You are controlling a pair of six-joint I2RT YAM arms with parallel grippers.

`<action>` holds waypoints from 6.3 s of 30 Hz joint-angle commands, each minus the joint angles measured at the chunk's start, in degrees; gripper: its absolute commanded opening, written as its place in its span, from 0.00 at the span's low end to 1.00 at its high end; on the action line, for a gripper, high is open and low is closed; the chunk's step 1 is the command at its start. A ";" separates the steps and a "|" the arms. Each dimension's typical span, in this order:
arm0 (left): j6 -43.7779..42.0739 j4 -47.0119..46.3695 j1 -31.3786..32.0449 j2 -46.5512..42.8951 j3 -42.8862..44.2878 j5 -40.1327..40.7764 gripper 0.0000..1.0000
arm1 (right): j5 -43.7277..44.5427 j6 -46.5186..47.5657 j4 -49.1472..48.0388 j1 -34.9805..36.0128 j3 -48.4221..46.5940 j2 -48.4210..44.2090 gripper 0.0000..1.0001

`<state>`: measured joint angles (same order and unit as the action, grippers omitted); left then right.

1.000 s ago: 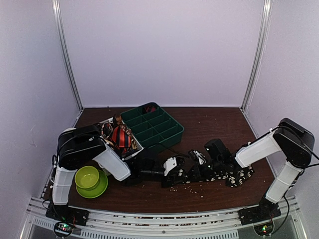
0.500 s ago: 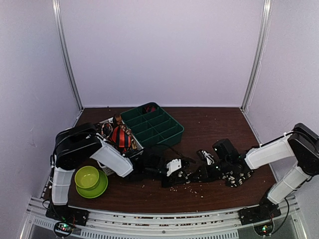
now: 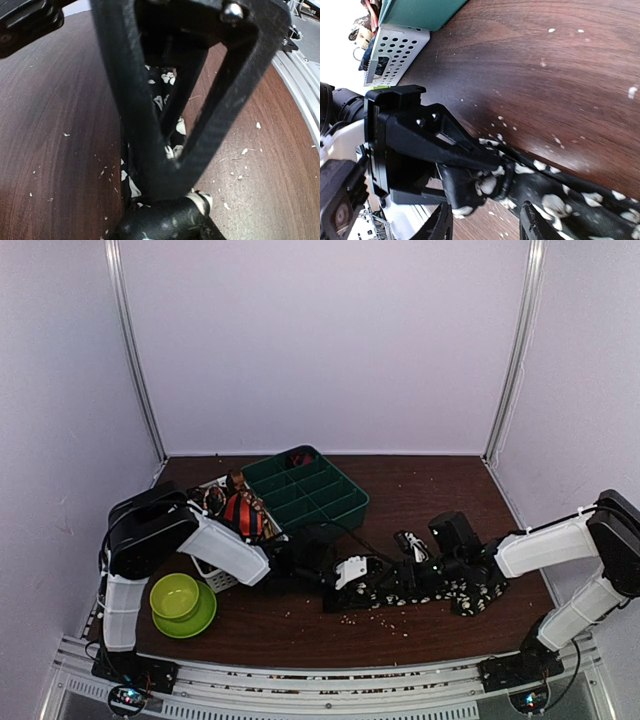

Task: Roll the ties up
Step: Roll the tie at the center of the board.

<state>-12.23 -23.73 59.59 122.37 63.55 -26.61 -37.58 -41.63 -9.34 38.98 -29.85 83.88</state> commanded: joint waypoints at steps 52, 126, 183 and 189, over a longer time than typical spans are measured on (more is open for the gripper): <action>11.54 -22.39 1.40 4.89 -2.90 3.45 0.73 | 3.82 -1.07 -5.78 -3.74 4.10 12.07 0.00; 2.07 -3.14 1.69 6.44 -0.34 6.32 0.37 | 2.07 1.28 -1.61 0.59 -0.20 10.12 0.00; 5.48 -18.15 0.09 4.28 -2.91 5.16 0.74 | 0.08 1.16 -1.01 -6.81 4.34 11.64 0.00; 8.72 -23.27 0.80 8.75 0.74 3.76 0.73 | 4.90 4.63 6.82 -6.99 3.16 10.61 0.00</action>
<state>-6.59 -40.40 59.88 127.90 62.00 -22.00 -44.23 -40.93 -17.10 32.95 -27.90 92.68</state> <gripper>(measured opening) 0.736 0.026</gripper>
